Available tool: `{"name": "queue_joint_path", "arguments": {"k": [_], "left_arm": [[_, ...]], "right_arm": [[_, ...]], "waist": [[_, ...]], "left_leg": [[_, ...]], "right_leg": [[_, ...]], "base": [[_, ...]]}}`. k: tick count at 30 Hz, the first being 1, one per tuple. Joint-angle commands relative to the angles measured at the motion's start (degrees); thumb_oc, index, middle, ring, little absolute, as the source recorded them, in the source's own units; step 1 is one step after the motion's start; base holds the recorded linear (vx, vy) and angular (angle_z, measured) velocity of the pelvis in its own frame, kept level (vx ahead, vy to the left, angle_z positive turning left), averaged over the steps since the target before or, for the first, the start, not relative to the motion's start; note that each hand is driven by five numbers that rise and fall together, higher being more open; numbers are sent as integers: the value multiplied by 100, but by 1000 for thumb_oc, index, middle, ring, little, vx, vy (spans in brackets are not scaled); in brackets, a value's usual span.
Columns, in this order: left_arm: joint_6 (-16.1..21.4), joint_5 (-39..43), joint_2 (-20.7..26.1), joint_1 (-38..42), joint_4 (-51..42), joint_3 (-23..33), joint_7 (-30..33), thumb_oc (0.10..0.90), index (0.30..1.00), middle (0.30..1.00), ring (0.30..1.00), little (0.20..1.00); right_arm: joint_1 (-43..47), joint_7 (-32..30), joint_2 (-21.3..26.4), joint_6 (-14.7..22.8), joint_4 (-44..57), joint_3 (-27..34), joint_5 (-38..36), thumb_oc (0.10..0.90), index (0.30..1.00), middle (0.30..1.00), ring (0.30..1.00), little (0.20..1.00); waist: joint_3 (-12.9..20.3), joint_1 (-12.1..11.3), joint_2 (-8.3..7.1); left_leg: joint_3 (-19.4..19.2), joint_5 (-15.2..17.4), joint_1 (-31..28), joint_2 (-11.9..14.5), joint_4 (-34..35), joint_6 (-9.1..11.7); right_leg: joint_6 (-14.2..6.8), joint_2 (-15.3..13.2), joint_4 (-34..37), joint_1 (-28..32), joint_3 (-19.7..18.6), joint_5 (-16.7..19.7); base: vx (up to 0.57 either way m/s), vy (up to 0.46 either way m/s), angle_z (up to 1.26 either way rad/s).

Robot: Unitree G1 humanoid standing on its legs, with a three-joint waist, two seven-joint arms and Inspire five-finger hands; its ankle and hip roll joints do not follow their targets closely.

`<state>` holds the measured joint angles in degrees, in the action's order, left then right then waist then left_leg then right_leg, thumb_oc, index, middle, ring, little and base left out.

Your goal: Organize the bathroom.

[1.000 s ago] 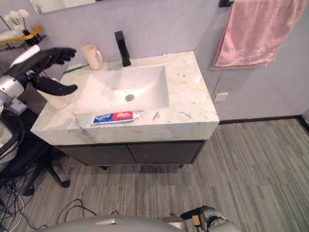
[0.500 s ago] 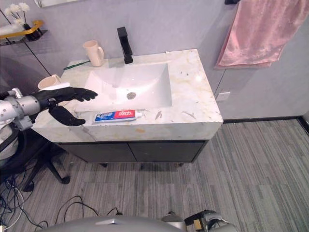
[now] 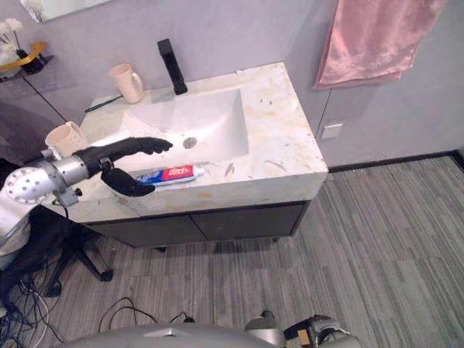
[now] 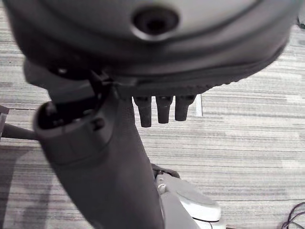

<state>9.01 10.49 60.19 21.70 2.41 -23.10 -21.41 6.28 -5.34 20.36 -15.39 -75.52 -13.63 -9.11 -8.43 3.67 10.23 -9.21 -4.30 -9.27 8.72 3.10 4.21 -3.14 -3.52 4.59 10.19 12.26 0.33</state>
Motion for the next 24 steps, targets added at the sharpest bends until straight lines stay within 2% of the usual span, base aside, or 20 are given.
{"name": "queue_joint_path", "arguments": {"k": [1,7,11,14,24], "left_arm": [[373,-484,-23,89,277,474,785,800,900,900,900,900],[375,-946,-341,-236,517,318,1093,800,900,900,900,900],[358,-1588,-550,-427,676,86,1722,800,900,900,900,900],[456,-1697,-629,-456,780,-6,1940,800,900,900,900,900],[234,-2559,-948,-576,1051,-229,3033,800,900,900,900,900]], "right_arm": [[112,-23,195,21,-123,-52,285,800,900,900,900,900],[54,-30,216,-7,-51,-18,362,800,900,900,900,900],[45,-16,213,23,-30,-19,361,800,900,900,900,900],[46,-19,178,30,-24,-23,350,800,900,900,900,900],[-47,-13,71,9,59,-81,402,800,900,900,900,900]], "waist": [[243,26,-190],[206,57,-212],[159,85,-237],[147,96,-255],[111,164,-312]], "left_leg": [[-8,459,611,-489,-679,-37],[-61,486,643,-485,-752,-49],[-68,507,675,-498,-801,-61],[-92,514,682,-504,-813,-72],[-162,544,754,-494,-921,-75]], "right_leg": [[-93,217,-609,-189,-393,-594],[-84,200,-602,-189,-392,-589],[-84,186,-604,-204,-394,-590],[-81,187,-606,-203,-395,-594],[-73,176,-627,-213,-421,-607]], "base": [[0,0,0],[0,0,0],[0,0,0],[9,-7,-2],[14,-9,-5]]}}
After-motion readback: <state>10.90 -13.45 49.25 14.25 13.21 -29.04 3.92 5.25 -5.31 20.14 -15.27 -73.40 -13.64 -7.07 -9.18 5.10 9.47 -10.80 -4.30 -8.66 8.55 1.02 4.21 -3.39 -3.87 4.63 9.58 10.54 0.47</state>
